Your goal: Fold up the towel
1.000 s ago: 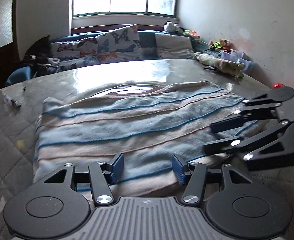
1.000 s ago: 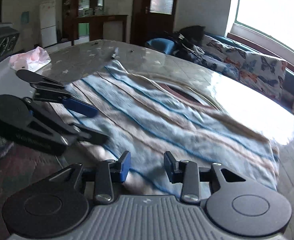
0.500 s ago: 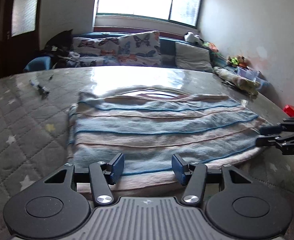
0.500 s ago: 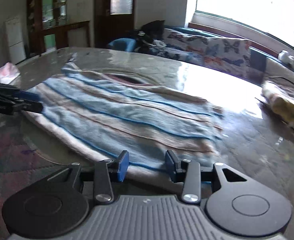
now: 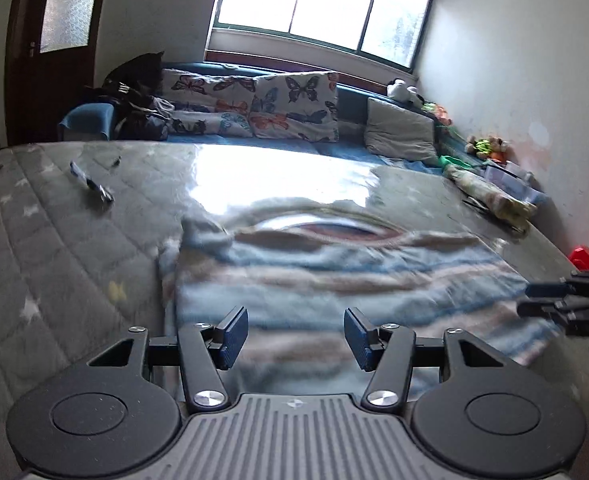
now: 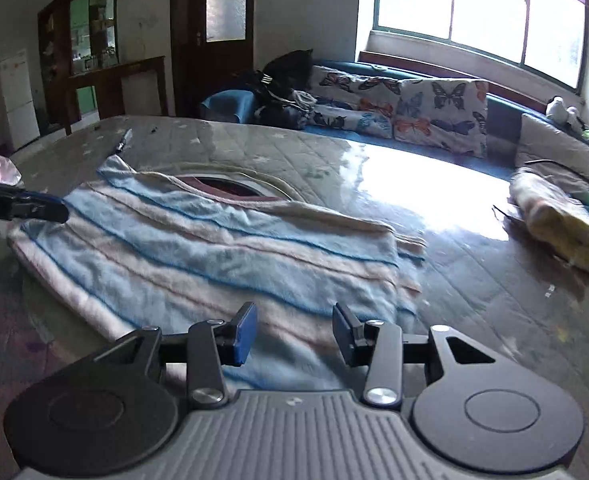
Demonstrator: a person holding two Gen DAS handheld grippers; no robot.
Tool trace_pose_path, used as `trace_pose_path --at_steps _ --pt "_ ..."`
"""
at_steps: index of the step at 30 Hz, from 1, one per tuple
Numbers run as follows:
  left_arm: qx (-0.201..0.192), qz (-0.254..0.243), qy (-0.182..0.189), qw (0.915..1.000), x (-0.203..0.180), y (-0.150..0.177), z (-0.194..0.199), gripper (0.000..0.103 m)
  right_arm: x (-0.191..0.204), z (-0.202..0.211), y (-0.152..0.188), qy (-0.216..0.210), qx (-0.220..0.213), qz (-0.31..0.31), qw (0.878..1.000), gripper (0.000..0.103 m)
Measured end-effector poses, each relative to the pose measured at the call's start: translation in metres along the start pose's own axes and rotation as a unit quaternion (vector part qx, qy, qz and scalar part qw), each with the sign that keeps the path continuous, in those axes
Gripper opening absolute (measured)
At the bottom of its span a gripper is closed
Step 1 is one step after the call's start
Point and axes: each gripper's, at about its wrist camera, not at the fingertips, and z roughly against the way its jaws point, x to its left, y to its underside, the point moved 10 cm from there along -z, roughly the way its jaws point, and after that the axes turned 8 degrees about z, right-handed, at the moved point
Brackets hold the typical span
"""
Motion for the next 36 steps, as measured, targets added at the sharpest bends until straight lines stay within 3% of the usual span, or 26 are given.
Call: trace_pose_path --at_steps 6,9,15,24,30,36 --pt "0.009 0.027 -0.030 0.9992 0.026 -0.026 -0.034 0.055 -0.009 -0.020 0.006 -0.002 0.023 -0.017 1.000 0.042" --pt "0.010 0.037 -0.023 0.9990 0.028 -0.034 -0.037 0.055 -0.012 -0.018 0.004 -0.006 0.023 -0.020 0.999 0.042" --pt "-0.005 0.020 -0.002 0.9998 0.014 -0.051 -0.043 0.053 -0.016 -0.031 -0.023 -0.015 0.011 -0.012 1.000 0.042" --pt "0.017 0.043 -0.028 0.9986 0.042 -0.052 -0.077 0.049 -0.036 -0.071 -0.047 -0.005 0.016 -0.022 1.000 0.042" --pt "0.015 0.043 -0.028 0.9986 0.045 -0.052 -0.077 0.048 -0.046 -0.078 -0.045 0.007 0.023 -0.030 0.999 0.041" --pt "-0.002 0.047 -0.028 0.9985 0.050 -0.057 -0.049 0.051 -0.048 -0.077 -0.044 0.013 0.025 -0.032 0.999 0.041"
